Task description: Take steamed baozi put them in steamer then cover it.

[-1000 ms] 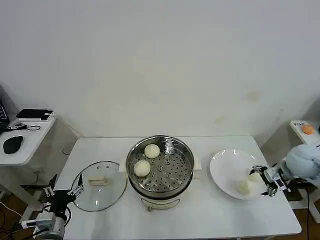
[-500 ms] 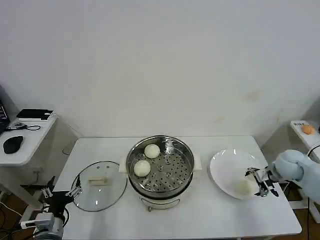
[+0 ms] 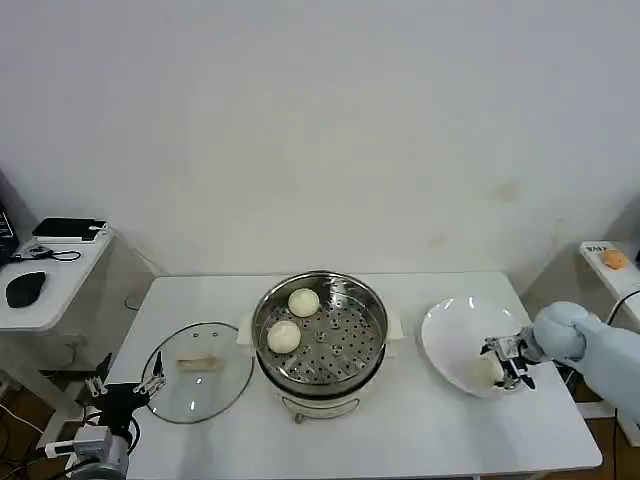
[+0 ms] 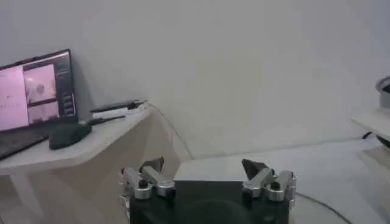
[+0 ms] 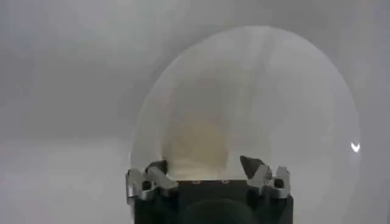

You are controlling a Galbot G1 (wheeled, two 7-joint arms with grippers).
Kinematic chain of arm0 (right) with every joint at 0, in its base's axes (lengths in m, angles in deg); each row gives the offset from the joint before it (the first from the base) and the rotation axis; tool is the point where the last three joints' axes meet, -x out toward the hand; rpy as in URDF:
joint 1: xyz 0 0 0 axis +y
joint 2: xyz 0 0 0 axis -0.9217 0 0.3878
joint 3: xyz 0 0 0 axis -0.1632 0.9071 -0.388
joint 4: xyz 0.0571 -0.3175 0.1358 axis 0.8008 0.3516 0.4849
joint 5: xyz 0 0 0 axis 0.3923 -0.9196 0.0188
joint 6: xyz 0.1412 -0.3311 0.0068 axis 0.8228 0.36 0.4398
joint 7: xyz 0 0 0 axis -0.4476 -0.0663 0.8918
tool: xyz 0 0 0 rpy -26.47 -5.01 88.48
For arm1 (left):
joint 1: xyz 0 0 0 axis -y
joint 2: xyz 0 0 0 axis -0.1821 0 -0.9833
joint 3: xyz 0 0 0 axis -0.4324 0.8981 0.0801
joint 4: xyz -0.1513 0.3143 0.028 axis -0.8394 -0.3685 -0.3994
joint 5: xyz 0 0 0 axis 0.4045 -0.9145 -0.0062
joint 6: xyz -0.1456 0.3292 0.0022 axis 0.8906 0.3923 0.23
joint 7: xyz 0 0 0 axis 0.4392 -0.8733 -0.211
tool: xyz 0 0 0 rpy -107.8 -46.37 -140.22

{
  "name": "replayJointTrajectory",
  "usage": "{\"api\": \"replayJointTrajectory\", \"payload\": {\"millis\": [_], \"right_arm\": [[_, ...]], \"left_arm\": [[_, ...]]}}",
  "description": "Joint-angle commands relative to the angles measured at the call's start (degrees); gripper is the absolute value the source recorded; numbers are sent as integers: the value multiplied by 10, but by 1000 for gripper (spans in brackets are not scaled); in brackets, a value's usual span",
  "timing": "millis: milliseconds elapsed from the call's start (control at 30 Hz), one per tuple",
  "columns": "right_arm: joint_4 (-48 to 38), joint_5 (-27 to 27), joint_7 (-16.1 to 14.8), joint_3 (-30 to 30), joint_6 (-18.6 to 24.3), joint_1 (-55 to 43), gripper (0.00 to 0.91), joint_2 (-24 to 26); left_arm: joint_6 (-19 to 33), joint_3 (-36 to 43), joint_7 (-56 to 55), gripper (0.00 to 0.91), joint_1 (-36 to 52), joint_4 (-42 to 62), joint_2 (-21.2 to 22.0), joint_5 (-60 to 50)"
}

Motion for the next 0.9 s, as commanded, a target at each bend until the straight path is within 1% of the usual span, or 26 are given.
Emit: {"api": "replayJointTrajectory", "payload": {"millis": [33, 100, 133, 200, 367, 467, 533, 600, 733, 767, 900], "right_arm": [[-2, 8, -9, -2, -9, -2, 615, 0], [3, 12, -16, -1, -9, -10, 605, 8], [5, 14, -20, 1, -8, -15, 615, 11], [7, 19, -23, 9, -6, -28, 605, 17], [15, 31, -31, 16, -1, -52, 615, 27], [26, 43, -37, 31, 1, -80, 615, 35], [28, 56, -41, 51, 5, -123, 615, 37], [27, 62, -42, 51, 7, -140, 615, 37], [28, 91, -45, 53, 10, -212, 615, 23], [28, 92, -45, 54, 11, -215, 615, 21], [37, 126, -43, 113, 5, -320, 615, -18]], "left_arm": [[-1, 1, 0, 907, 0, -2, 1, -1], [-1, 1, 0, 907, 0, -2, 1, -1], [-1, 2, 0, 907, 0, -1, 2, -1], [0, 3, 0, 907, 0, -1, 3, -1], [0, 6, 0, 907, 0, -2, 5, -2], [0, 8, 0, 907, 0, -2, 6, -3], [0, 8, 0, 907, 0, -3, 6, -4], [0, 8, 0, 907, 0, -4, 5, -3], [0, 6, 1, 907, -1, -4, 4, -3], [1, 6, 0, 907, 0, -3, 3, -3], [1, 5, 0, 907, 1, -2, 3, -3]]}}
